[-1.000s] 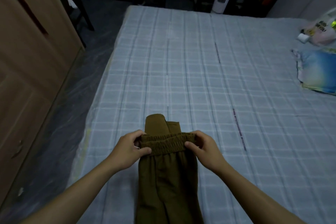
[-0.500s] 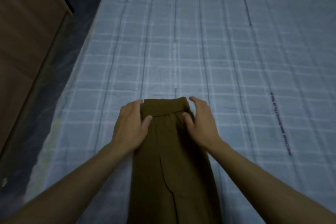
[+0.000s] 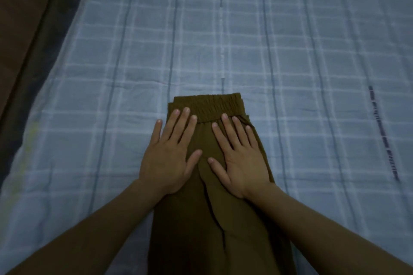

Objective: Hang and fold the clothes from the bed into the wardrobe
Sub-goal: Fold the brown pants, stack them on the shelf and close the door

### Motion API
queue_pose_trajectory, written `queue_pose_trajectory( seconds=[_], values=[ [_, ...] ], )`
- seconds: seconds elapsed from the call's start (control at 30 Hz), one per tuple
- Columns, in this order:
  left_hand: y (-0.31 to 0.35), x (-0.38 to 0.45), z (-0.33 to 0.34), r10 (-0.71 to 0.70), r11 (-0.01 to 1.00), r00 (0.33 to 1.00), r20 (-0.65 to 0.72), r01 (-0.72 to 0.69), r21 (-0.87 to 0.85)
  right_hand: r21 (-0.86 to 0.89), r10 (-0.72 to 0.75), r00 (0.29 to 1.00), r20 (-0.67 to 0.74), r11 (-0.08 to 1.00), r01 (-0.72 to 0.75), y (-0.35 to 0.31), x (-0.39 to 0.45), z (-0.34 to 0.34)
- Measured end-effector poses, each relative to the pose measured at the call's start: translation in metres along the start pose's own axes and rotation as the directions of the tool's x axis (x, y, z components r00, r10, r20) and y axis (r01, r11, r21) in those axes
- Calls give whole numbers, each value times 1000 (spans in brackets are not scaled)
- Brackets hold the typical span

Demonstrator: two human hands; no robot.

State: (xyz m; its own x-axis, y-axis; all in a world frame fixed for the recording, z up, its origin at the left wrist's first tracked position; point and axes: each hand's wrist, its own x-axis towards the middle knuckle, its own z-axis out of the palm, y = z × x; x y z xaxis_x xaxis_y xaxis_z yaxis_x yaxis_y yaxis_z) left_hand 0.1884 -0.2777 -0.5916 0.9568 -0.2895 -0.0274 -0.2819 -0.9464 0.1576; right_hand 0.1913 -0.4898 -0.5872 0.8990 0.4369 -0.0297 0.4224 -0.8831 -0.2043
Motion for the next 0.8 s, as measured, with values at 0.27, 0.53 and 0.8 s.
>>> queue_pose_trajectory(
  seconds=[0.27,0.53,0.8],
  values=[
    [15,-15,-31,-88,996,992,93,90,-25,23,35,991,133,999,-38,-8,-7,-24],
    [74,-141,-42,-64,992,994,83,73,-105,127,1,991,132,992,-18,-56,-145,-40],
    [77,-177,-16,-73,997,983,169,77,-16,-51,-18,979,202,998,29,-55,-175,-11]
  ],
)
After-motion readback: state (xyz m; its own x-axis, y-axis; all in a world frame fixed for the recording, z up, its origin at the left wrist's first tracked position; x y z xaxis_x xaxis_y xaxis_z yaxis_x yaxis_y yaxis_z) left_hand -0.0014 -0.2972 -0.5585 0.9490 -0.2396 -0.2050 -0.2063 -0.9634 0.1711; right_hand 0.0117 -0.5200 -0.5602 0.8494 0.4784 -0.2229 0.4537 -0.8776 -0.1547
